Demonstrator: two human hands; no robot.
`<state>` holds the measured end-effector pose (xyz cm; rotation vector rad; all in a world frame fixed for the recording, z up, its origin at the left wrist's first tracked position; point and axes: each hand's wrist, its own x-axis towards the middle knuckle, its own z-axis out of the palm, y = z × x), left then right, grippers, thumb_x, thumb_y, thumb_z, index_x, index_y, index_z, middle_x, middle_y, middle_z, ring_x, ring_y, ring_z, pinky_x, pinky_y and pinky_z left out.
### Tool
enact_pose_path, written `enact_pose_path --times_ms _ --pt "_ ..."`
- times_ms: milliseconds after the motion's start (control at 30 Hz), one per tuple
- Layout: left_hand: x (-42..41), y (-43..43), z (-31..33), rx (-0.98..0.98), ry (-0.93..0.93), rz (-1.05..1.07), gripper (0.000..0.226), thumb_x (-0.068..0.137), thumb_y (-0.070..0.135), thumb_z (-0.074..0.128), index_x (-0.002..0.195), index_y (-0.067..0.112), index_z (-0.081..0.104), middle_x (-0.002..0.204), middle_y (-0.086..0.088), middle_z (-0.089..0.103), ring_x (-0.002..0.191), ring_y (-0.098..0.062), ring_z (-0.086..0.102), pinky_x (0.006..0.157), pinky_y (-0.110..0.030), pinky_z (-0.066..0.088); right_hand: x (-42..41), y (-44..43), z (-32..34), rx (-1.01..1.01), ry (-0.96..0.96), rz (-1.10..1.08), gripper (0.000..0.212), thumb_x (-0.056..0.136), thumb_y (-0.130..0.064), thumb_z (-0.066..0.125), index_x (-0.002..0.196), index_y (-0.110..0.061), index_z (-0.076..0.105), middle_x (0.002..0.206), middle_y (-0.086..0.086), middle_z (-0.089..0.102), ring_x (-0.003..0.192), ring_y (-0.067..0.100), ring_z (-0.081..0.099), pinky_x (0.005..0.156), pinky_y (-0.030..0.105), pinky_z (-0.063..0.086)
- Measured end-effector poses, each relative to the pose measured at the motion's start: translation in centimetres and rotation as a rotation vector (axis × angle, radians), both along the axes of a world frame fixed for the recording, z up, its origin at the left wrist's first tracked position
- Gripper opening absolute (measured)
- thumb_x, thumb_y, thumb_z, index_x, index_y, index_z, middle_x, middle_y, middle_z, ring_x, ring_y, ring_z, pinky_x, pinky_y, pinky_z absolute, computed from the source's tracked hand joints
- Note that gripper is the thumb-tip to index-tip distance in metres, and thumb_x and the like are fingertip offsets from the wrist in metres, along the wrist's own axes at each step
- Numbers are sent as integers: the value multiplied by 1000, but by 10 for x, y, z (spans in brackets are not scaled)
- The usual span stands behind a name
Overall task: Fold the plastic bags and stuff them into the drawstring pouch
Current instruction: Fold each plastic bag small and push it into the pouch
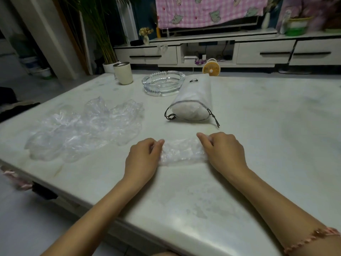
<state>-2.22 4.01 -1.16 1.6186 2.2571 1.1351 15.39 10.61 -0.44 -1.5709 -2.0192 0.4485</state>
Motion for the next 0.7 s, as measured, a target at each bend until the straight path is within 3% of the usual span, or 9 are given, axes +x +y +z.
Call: enact_pose_path --times_ms 133,200,267,367,467,533,600,633,700 --pt "2 14 -2 -105 172 124 33 95 39 47 82 11 57 71 4 55 77 -24 54 63 -31 33 5 5 -2 74 -162 -58 45 99 -43 37 65 -14 40 84 12 59 81 35 53 64 32 31" --pt "4 14 -2 -106 230 156 30 95 40 48 88 11 55 82 0 58 82 -26 55 66 -32 36 4 7 -4 105 -243 -56 35 99 -42 38 90 -11 52 102 10 60 94 33 57 67 32 31" --pt "6 14 -3 -122 309 194 31 95 42 46 97 12 53 96 -4 55 91 -27 54 68 -32 34 5 9 -3 109 -319 -75 35 100 -39 38 111 -8 48 111 9 55 102 31 56 68 32 29" --pt "5 16 -5 -180 426 223 40 96 46 42 103 8 52 105 -9 48 101 -28 46 68 -32 34 13 14 -6 139 -410 -141 33 100 -35 37 117 -7 43 115 10 52 106 29 50 69 31 26" --pt "3 17 -7 -234 481 213 47 96 48 39 95 5 59 106 -10 47 104 -29 43 75 -35 40 16 16 -9 142 -458 -169 24 101 -26 38 114 -7 45 113 11 52 105 30 49 71 32 22" --pt "1 16 -7 -187 399 169 43 94 47 45 76 9 57 97 -7 48 100 -27 44 75 -35 40 17 16 -9 138 -475 -168 15 99 -15 40 111 -8 46 111 10 52 103 30 49 70 31 22" --pt "-3 13 -4 -55 170 110 43 90 40 57 58 15 42 75 -1 47 81 -23 48 64 -31 35 21 18 -9 131 -449 -155 15 95 -9 42 109 -9 48 110 10 52 102 30 48 71 31 23" --pt "-5 12 0 9 33 76 46 88 35 62 55 16 36 64 2 45 69 -20 46 59 -30 33 24 20 -9 145 -365 -133 16 94 -8 44 109 -9 51 109 10 54 101 30 49 71 31 24" --pt "-6 10 12 74 -229 -19 49 84 25 69 53 15 31 48 6 40 50 -12 38 51 -23 32 27 23 0 154 -8 -42 14 93 -11 49 105 -9 57 102 9 59 95 26 52 70 29 31"
